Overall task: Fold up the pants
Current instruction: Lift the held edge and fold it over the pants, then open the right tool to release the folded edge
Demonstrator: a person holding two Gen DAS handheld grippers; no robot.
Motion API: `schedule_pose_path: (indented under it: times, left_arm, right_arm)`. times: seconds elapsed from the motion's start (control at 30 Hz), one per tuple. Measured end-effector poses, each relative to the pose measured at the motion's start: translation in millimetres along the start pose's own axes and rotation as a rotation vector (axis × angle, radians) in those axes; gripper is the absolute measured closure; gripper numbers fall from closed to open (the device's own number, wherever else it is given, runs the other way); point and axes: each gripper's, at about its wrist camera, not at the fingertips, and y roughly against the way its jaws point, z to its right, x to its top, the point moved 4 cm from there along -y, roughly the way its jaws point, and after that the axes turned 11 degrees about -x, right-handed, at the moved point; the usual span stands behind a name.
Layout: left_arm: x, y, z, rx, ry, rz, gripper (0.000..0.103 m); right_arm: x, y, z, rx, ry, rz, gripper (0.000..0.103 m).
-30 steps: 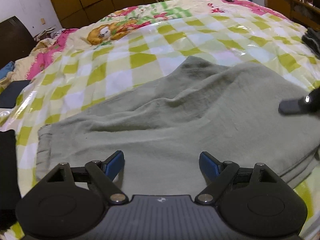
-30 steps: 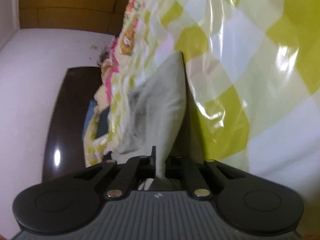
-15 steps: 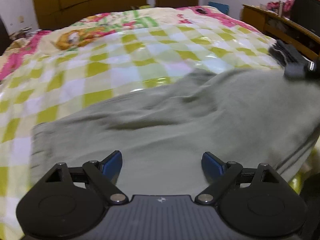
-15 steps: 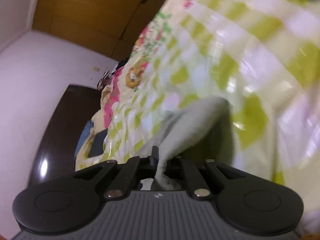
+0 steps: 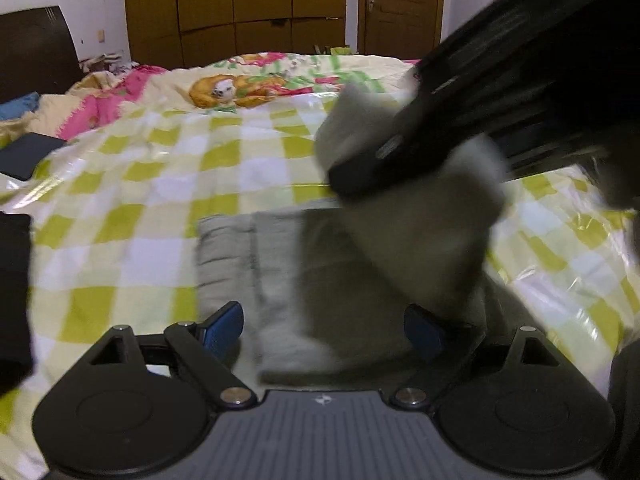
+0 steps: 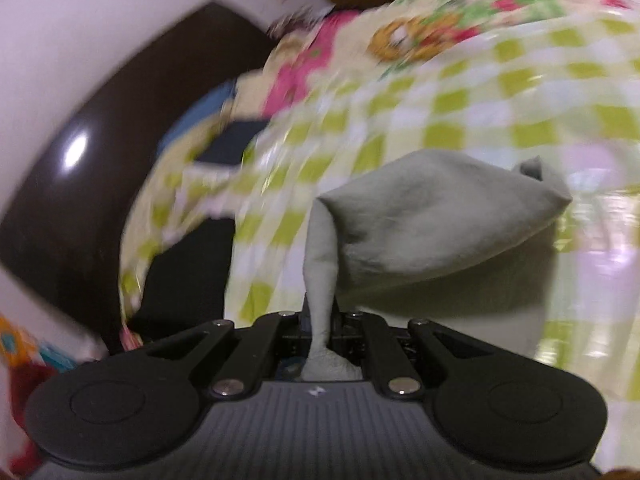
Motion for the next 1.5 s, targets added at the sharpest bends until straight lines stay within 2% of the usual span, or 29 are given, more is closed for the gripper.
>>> schedule_pose_path:
  times: [0.17,0.2,0.37,0.43,0.5,0.6,0.73,0.77,0.8,0.87,0.97,1.03,1.17,1.23,1.33,1.43,1.5]
  left_arm:
    - [-16,0,-17,0.000,0.037,-0.030,0.003]
    - [-16,-1,-19,-0.009,0.050,-0.034,0.003]
    - [-17,4,-25,-0.023,0.072,-0.017,0.002]
    - [-18,6,-26,-0.028,0.081,-0.016,0.002]
    - [-19,8,-29,-0.036,0.088,-0.020,0.002]
    - [-21,13,-37,-0.043,0.113,-0.028,0.002]
    - [-26,27,-52,-0.023,0.147,-0.033,0.002]
    - [-28,31,-56,-0.023,0.167,-0.031,0.002]
    - [-29,34,-60,-0.019,0.184,-0.025,0.002]
    - [-31,37,-65,-0.001,0.203,-0.019,0.002]
    - [-38,42,-68,0.028,0.208,-0.031,0.002]
    - [-43,48,-70,0.042,0.211,-0.039,0.002]
    - [-48,68,-76,0.100,0.191,-0.035,0.002]
    - [-37,77,-79,0.112,0.184,-0.006,0.002]
    - [-13,86,-78,0.094,0.163,0.055,0.002]
    - [15,78,-63,0.065,0.102,0.118,0.002]
    - [28,63,-52,0.048,0.063,0.136,0.002]
  right_arm:
    - [-11,-44,-20,-0.077,0.048,-0.092,0.097]
    - [-14,-50,-23,-0.096,0.078,-0.105,0.093]
    - [-21,-63,-41,-0.137,0.196,-0.145,0.092]
    - [-22,-65,-42,-0.133,0.194,-0.157,0.087]
    - [-23,-63,-41,-0.111,0.179,-0.157,0.072]
    - [-24,-64,-42,-0.077,0.131,-0.166,0.062]
    - [-20,-63,-51,-0.043,0.116,-0.151,0.062]
    - [-19,-64,-55,-0.068,0.140,-0.138,0.063]
    - [-19,-65,-57,-0.094,0.162,-0.131,0.067]
    - [-19,-70,-61,-0.080,0.151,-0.139,0.075]
    - [-20,-73,-63,0.000,0.061,-0.178,0.072]
    - [-21,-70,-63,0.034,0.033,-0.172,0.072]
    - [-16,-48,-48,0.007,0.001,-0.106,0.072]
    - [-11,-30,-36,-0.025,-0.011,-0.037,0.072]
    - [2,-20,-18,-0.090,-0.012,0.021,0.066]
    - [14,-29,-9,-0.106,0.014,0.047,0.066]
    - [23,-44,-6,-0.091,0.035,0.023,0.065]
